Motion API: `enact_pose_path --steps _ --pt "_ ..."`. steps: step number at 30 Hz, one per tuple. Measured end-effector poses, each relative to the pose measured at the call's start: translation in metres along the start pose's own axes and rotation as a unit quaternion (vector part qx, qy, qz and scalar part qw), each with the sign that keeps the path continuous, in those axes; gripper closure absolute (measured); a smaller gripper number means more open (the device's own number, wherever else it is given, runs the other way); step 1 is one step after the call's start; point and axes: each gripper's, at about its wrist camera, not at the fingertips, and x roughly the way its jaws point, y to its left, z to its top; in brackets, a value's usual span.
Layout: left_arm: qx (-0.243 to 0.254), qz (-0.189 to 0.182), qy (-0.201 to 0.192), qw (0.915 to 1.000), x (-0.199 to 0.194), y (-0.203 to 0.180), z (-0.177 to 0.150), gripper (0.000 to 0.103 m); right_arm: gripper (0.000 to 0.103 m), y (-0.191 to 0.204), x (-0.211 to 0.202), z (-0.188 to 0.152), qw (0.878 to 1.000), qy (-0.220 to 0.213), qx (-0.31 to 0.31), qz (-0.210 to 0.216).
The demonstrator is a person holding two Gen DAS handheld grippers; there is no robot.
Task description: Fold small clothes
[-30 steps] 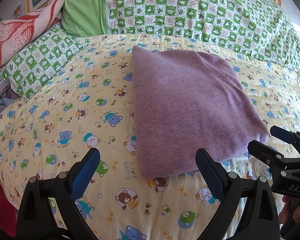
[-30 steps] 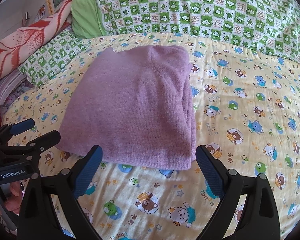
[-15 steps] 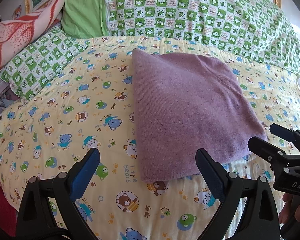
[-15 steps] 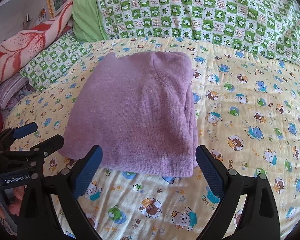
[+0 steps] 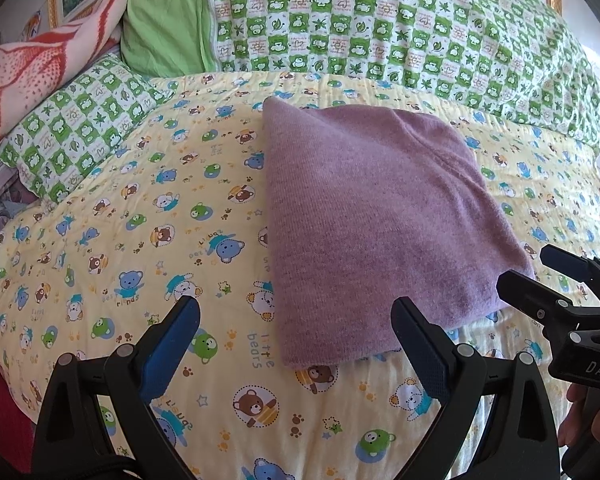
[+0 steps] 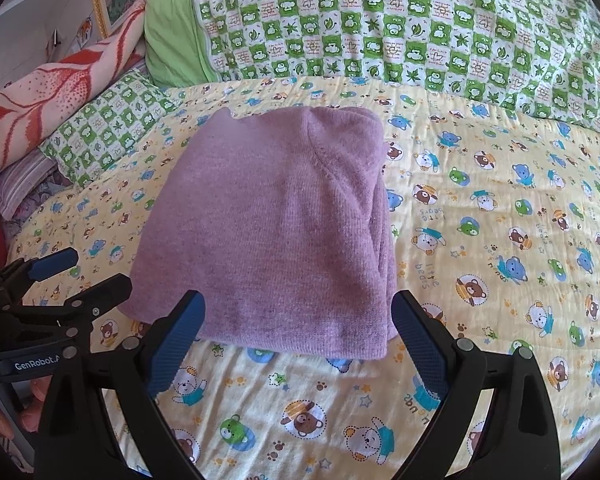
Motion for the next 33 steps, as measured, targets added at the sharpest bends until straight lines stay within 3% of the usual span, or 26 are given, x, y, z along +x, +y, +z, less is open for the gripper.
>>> enact_pose_path --steps 33 --pt "-0.002 -0.003 0.002 1.0 0.0039 0.003 0.0097 0.006 0.009 -0.0008 0.002 0.0075 1.0 -0.005 0.003 0.002"
